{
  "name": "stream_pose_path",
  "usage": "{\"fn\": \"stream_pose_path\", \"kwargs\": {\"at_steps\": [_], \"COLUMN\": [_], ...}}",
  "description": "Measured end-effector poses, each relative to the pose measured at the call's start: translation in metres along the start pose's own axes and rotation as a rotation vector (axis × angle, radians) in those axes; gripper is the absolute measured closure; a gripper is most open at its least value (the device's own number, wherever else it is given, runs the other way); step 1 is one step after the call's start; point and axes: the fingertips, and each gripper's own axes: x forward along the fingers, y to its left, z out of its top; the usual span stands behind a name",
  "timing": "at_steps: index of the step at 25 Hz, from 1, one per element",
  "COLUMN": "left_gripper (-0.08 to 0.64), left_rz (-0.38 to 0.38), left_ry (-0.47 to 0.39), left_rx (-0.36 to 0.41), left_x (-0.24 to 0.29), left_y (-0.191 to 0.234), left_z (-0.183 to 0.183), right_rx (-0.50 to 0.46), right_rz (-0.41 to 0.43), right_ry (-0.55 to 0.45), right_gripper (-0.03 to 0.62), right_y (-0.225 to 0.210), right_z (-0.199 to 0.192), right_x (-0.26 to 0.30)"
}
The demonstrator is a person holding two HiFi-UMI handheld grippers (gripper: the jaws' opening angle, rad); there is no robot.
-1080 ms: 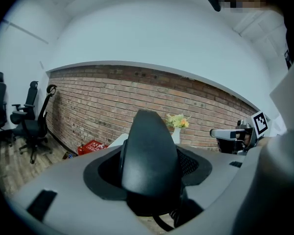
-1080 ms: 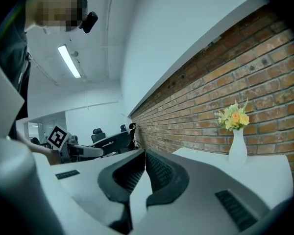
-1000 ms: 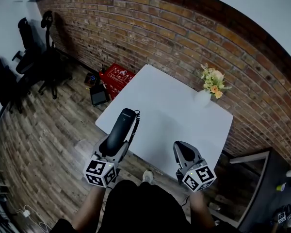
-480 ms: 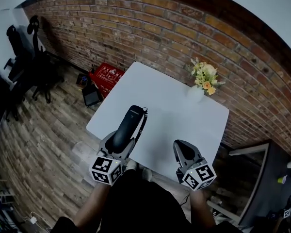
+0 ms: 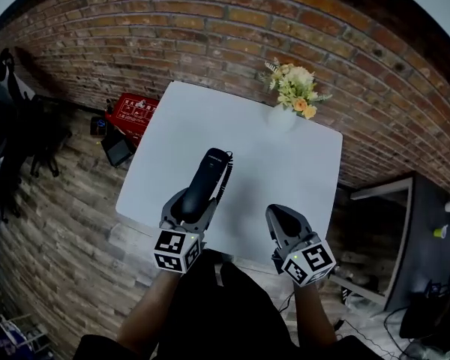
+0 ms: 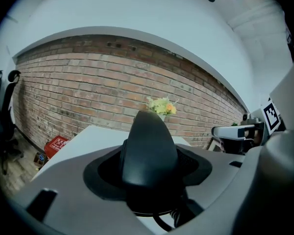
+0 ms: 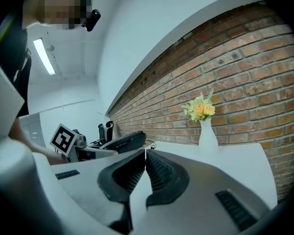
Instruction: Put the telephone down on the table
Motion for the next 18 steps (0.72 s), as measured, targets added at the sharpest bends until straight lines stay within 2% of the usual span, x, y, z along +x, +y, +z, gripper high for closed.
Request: {"fn": "stream_pose_path", "kwargs": {"at_steps": [11,18], "left_gripper": [0.282,0.282], "left_rz": [-0.088,-0.077], "left_ry": [0.082,0.126], "left_rx": [0.008,0.011], "left_x": [0.080,0.118], "left_y": [-0.006,0.003], "left_z": [-0.043,-0.072], "right_rx": [0.055,0.086], "right_rz": [-0.135,-0.172], "right_ry": [0.059,0.092], "right_gripper": [0.569,0.569], "right_y": [-0.019,-0.026], "right_z": [-0.040,-0.063], "right_x": [-0.006,-0.001]}}
